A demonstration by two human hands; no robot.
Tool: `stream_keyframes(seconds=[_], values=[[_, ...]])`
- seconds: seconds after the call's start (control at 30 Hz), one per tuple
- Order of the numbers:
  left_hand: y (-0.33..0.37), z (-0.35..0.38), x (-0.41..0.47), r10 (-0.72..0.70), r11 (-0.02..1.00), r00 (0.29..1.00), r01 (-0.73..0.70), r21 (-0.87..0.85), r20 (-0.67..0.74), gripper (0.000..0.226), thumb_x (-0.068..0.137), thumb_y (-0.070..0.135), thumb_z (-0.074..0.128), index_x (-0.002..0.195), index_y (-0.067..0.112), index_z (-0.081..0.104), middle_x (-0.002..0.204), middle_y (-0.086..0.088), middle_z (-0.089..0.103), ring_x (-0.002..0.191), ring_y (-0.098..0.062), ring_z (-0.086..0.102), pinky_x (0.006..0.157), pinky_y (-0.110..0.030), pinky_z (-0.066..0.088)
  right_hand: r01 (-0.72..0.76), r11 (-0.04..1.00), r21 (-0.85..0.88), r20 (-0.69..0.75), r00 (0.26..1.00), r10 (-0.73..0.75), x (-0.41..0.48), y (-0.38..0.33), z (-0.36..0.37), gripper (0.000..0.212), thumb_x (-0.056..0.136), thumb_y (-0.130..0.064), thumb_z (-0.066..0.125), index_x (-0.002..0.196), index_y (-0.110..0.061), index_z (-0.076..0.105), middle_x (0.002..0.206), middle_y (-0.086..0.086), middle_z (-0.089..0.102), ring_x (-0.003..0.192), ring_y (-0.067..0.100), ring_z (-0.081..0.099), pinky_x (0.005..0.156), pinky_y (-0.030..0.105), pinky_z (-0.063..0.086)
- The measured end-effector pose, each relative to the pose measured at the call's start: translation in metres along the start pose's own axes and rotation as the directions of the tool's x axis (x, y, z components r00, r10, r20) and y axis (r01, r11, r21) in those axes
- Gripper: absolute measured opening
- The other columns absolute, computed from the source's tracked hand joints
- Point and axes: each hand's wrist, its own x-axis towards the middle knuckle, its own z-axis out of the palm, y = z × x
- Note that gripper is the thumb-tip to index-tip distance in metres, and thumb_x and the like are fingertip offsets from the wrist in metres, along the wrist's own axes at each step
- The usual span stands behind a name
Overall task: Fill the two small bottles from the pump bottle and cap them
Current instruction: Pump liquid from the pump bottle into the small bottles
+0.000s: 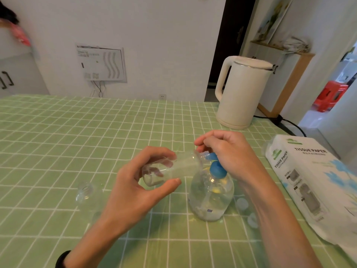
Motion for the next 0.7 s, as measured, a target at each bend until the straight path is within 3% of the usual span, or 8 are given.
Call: stream_keyframes(seconds=[0.27, 0.37, 0.43, 0.53, 0.7], values=[[-0.0038, 0.0, 0.0005, -0.008, 1.0, 1.0, 0.008, 0.011, 0.027, 0.042, 0.08, 0.026, 0.084, 0.12, 0.025, 0.07, 0.119, 0.003, 0.075, 0.111, -0.023, 0.073, 0.082, -0.031, 0.062, -0.082, 0.996, -0.04, 0.076, 0.993, 0.085, 0.0028, -0.0004, 0.0036, 0.042, 0.097, -0.012, 0.054, 0.076, -0.031, 0.085, 0.083, -0.022, 0.079, 0.081, -0.01, 0.071, 0.073, 0.017, 0.047], [-0.0032, 0.0022, -0.0021, -0.025, 0.999, 0.999, 0.025, 0.02, 0.02, 0.042, 0.078, 0.027, 0.084, 0.117, 0.028, 0.071, 0.116, 0.005, 0.075, 0.11, -0.02, 0.074, 0.083, -0.03, 0.061, -0.133, 0.988, -0.084, 0.107, 0.984, 0.141, 0.0016, 0.0012, 0.0048, 0.044, 0.092, -0.012, 0.055, 0.068, -0.036, 0.084, 0.085, -0.016, 0.08, 0.09, 0.0, 0.071, 0.073, 0.024, 0.049], [-0.0014, 0.0028, -0.0032, -0.034, 0.999, 0.999, 0.034, 0.018, 0.011, 0.041, 0.077, 0.028, 0.084, 0.116, 0.03, 0.071, 0.116, 0.006, 0.076, 0.109, -0.019, 0.074, 0.081, -0.028, 0.06, -0.142, 0.986, -0.087, 0.095, 0.984, 0.15, 0.0019, 0.0022, 0.004, 0.045, 0.093, -0.012, 0.054, 0.068, -0.034, 0.084, 0.085, -0.015, 0.081, 0.09, 0.004, 0.072, 0.071, 0.023, 0.05], [0.0006, 0.0019, -0.0028, -0.032, 0.999, 0.999, 0.032, 0.019, 0.007, 0.04, 0.078, 0.029, 0.083, 0.115, 0.031, 0.071, 0.117, 0.006, 0.076, 0.108, -0.02, 0.074, 0.08, -0.025, 0.059, -0.094, 0.995, -0.037, 0.014, 0.995, 0.094, 0.003, 0.0036, 0.0025, 0.043, 0.095, -0.012, 0.055, 0.07, -0.032, 0.083, 0.079, -0.018, 0.078, 0.078, -0.004, 0.072, 0.071, 0.021, 0.048], [0.0026, 0.0007, 0.0006, -0.022, 1.0, 1.0, 0.022, -0.012, -0.003, 0.041, 0.078, 0.029, 0.084, 0.116, 0.03, 0.071, 0.118, 0.003, 0.075, 0.108, -0.022, 0.074, 0.081, -0.027, 0.06, 0.025, 1.0, 0.011, -0.036, 0.999, -0.024, 0.0035, 0.0045, 0.0014, 0.043, 0.094, 0.0, 0.051, 0.072, -0.022, 0.081, 0.073, -0.011, 0.078, 0.07, -0.006, 0.07, 0.061, 0.007, 0.049]])
